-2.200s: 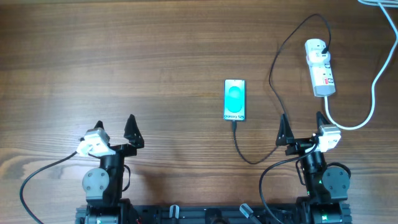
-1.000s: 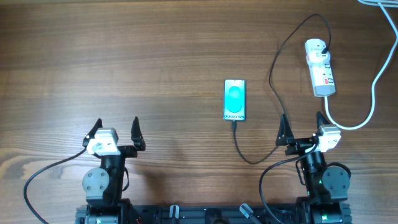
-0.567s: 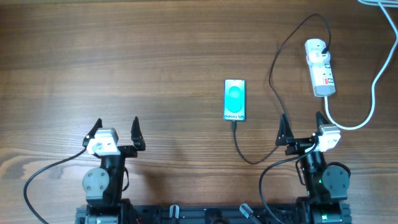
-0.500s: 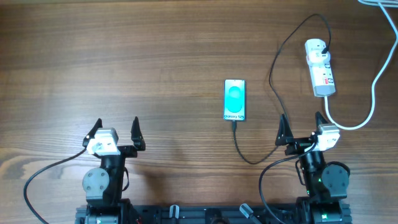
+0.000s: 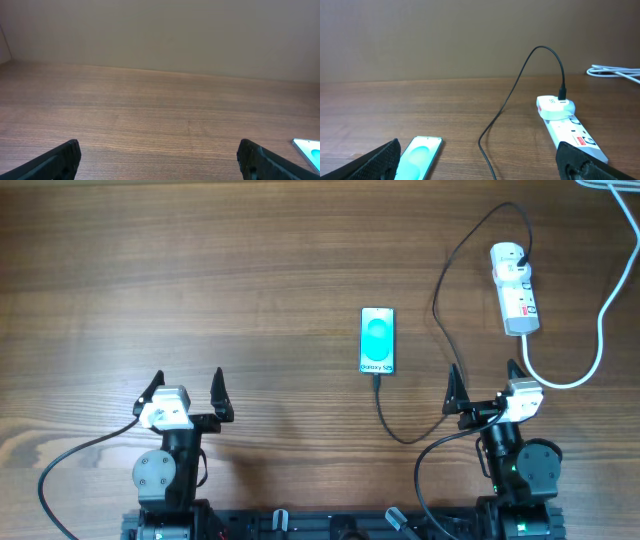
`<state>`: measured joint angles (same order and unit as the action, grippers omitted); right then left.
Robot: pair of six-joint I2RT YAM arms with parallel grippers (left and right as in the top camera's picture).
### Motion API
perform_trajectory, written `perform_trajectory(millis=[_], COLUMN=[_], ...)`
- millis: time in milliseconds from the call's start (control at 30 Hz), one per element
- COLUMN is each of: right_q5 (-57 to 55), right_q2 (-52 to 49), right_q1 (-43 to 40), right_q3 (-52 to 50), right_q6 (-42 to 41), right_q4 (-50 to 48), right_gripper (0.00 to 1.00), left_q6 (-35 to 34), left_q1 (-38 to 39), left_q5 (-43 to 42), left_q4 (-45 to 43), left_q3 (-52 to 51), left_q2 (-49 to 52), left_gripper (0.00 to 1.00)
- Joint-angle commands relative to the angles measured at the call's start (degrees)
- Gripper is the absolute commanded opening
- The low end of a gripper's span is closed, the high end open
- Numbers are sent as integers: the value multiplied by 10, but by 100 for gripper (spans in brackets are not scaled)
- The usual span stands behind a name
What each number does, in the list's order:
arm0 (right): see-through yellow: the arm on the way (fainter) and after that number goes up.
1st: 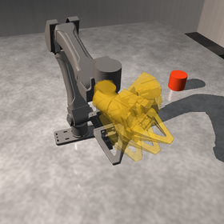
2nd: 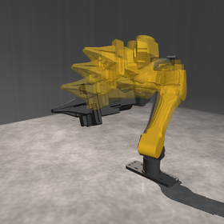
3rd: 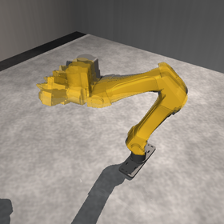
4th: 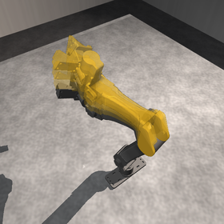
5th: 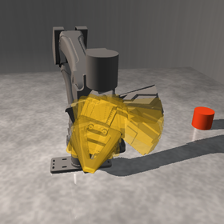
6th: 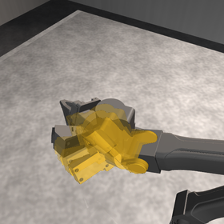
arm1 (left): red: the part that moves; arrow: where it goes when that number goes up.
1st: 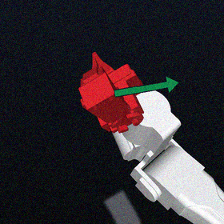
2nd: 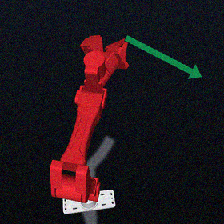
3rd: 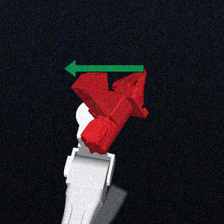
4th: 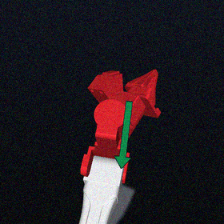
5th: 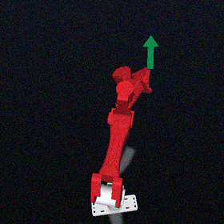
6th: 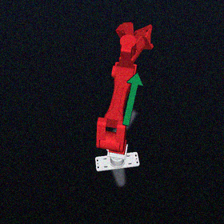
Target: Plug charger to phone and switch on socket
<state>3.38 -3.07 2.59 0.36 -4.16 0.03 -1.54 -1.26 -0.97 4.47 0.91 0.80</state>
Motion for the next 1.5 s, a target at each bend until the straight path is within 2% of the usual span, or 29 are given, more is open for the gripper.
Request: perform_trajectory(millis=[0,100,267,433,533,1467], right_q5=[-2,-8,-10,-8,-10,-8], right_q2=[-3,7,29,29,29,29], right_q1=[6,5,-26,-26,-26,-26], right_q3=[-1,-1,-1,-1,-1,-1], right_q6=[15,111,161,155,99,100], right_q4=[-1,-2,-2,-1,-1,-1], right_gripper=[100,100,100,100,100,100], left_q6=[11,11,11,11,11,11], left_q1=[-5,-5,-5,-5,-5,-5], left_q5=[-9,-9,-9,-9,-9,-9], left_q4=[-2,-2,-2,-2,-2,-2], left_q3=[-6,-6,-6,-6,-6,-6], left_q2=[-5,-5,-5,-5,-5,-5], left_gripper=[100,100,100,100,100,100])
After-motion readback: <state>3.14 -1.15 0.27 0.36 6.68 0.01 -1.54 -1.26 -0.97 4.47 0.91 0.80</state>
